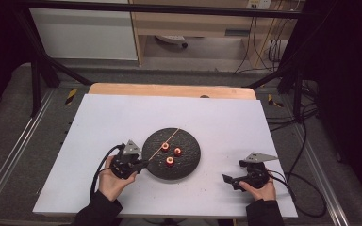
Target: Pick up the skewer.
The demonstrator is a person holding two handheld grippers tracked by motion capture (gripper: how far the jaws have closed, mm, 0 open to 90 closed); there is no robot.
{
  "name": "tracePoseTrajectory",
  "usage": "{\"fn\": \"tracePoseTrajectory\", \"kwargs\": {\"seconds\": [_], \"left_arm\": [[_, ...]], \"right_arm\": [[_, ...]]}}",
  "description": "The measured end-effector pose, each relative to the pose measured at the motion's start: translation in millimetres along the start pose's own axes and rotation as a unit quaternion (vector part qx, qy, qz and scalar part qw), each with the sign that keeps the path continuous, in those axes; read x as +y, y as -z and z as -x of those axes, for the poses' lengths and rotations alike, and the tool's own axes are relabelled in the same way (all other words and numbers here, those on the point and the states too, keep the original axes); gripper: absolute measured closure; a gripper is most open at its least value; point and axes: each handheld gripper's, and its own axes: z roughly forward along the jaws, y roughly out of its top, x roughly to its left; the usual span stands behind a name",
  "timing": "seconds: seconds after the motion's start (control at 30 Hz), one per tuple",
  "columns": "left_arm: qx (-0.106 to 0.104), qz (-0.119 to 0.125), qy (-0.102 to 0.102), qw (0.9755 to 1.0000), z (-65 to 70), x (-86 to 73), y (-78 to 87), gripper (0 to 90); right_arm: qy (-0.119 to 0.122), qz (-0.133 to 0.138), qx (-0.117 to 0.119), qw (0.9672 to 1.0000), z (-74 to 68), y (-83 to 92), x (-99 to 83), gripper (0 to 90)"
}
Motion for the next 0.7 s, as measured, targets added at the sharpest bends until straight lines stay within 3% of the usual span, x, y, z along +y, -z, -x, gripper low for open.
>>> {"fn": "tracePoseTrajectory", "kwargs": {"seconds": [0.2,0.7], "left_arm": [[-0.010,0.018,0.002,0.9998,-4.7,-17.5,8.2,87.9],[-0.002,0.050,0.006,0.9987,-12.2,-53.3,23.4,87.9]], "right_arm": [[-0.003,-0.006,-0.004,1.0000,-3.4,-0.5,3.0,2.2],[0.001,-0.021,-0.004,0.9998,-18.4,-7.1,22.6,1.6]]}}
